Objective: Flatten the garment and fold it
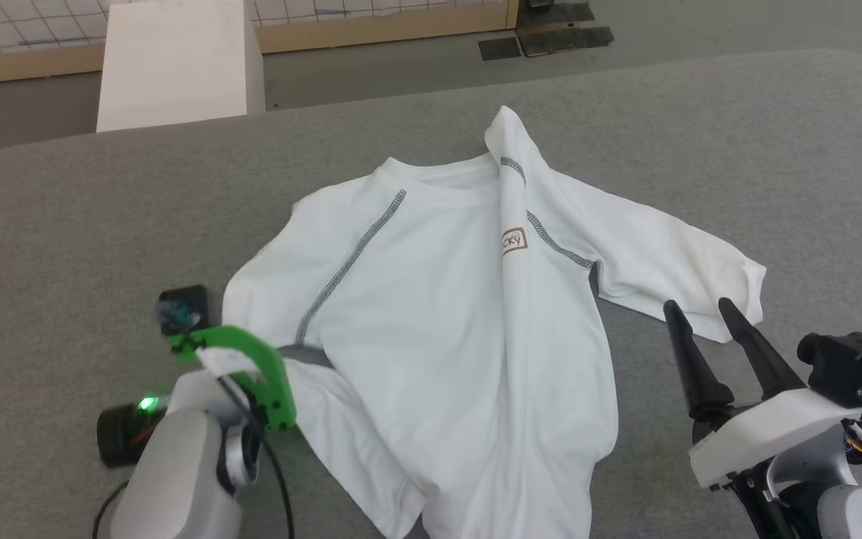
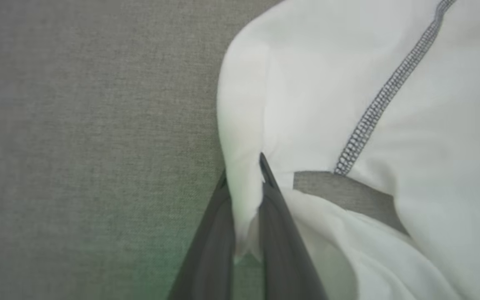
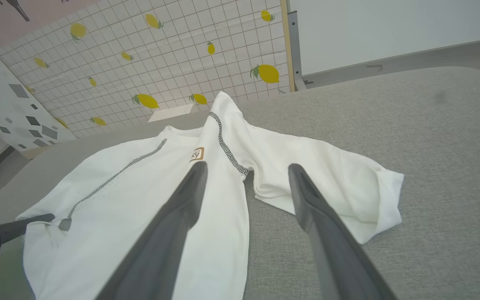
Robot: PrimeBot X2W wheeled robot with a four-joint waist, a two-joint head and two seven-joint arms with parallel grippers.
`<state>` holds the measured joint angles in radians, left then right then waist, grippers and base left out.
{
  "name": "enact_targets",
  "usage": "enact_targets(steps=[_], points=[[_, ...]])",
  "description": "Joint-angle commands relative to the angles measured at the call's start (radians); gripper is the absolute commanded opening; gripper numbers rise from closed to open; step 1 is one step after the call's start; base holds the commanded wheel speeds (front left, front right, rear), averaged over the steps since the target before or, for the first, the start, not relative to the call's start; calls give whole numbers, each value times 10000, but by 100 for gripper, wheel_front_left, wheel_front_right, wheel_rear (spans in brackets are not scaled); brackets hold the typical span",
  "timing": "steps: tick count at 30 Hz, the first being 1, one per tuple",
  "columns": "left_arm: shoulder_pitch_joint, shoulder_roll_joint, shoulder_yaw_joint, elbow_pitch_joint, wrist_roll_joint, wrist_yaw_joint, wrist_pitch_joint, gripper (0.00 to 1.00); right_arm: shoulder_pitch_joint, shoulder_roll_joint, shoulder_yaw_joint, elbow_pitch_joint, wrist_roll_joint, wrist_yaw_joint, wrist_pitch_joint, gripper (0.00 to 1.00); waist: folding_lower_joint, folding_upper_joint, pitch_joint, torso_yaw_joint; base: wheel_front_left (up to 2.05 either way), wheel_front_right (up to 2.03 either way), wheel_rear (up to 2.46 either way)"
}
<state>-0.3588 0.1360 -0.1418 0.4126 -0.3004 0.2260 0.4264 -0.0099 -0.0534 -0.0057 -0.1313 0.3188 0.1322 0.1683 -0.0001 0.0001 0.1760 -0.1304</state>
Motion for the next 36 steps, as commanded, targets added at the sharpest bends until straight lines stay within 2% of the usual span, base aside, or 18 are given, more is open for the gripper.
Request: enact_targets(steps=[1, 5, 10, 12, 13, 14, 17, 21, 25, 28, 31, 36], points=[[562, 111, 238, -239, -171, 196, -226, 0, 148, 30, -12, -44, 80, -15, 19, 100, 1, -1, -145, 161, 0, 0, 0], [2454, 345, 1098, -1857, -517, 755, -821, 0, 364, 31, -257, -183, 75, -15, 135, 100, 1, -1, -462, 632, 0, 0, 0], [3865, 498, 1383, -3178, -659, 991, -586, 0, 524, 31, -475, -368, 29, -15, 327, 100, 1, -1, -582, 1038, 0, 0, 0], [4158, 485, 1347, -3578, -872, 806, -424, 4, 557, 31, -537, -419, 27, -15, 384, 100, 1, -1, -605, 1170, 0, 0, 0], [4218, 451, 1338, -3755, -965, 711, -479, 62, 559, 31, -542, -433, 25, -15, 409, 100, 1, -1, -601, 1220, 0, 0, 0], [4239, 473, 1302, -3941, -985, 574, -640, 100, 548, 31, -525, -452, 18, -15, 435, 100, 1, -1, -593, 1260, 0, 0, 0], [4117, 658, 1119, -4295, -865, 161, -1118, 100, 516, 31, -445, -530, -2, -15, 484, 100, 1, -1, -579, 1319, 0, 0, 0], [3556, 1325, 806, -4668, -484, -609, -1665, 100, 473, 31, -394, -670, -2, -15, 496, 100, 1, -1, -500, 1300, 0, 0, 0], [2570, 2016, 302, -4801, -533, -1784, -1436, 100, 416, 31, -321, -848, -7, -15, 482, 100, 1, -1, -242, 1146, 0, 0, 0], [1547, 2673, -180, -4363, -844, -2943, -676, 100, 304, 31, -247, -980, 13, -15, 469, 100, 1, -1, 58, 937, 0, 0, 0], [504, 3142, -561, -3826, -1323, -3368, 208, 100, 136, 31, -166, -1068, 1, -15, 441, 100, 1, -1, 359, 684, 0, 0, 0], [-1284, 3890, -1429, -2787, -2229, -3550, 1712, 100, -193, 31, -60, -1058, -3, -15, 359, 100, 1, -1, 881, 220, 0, 0, 0]])
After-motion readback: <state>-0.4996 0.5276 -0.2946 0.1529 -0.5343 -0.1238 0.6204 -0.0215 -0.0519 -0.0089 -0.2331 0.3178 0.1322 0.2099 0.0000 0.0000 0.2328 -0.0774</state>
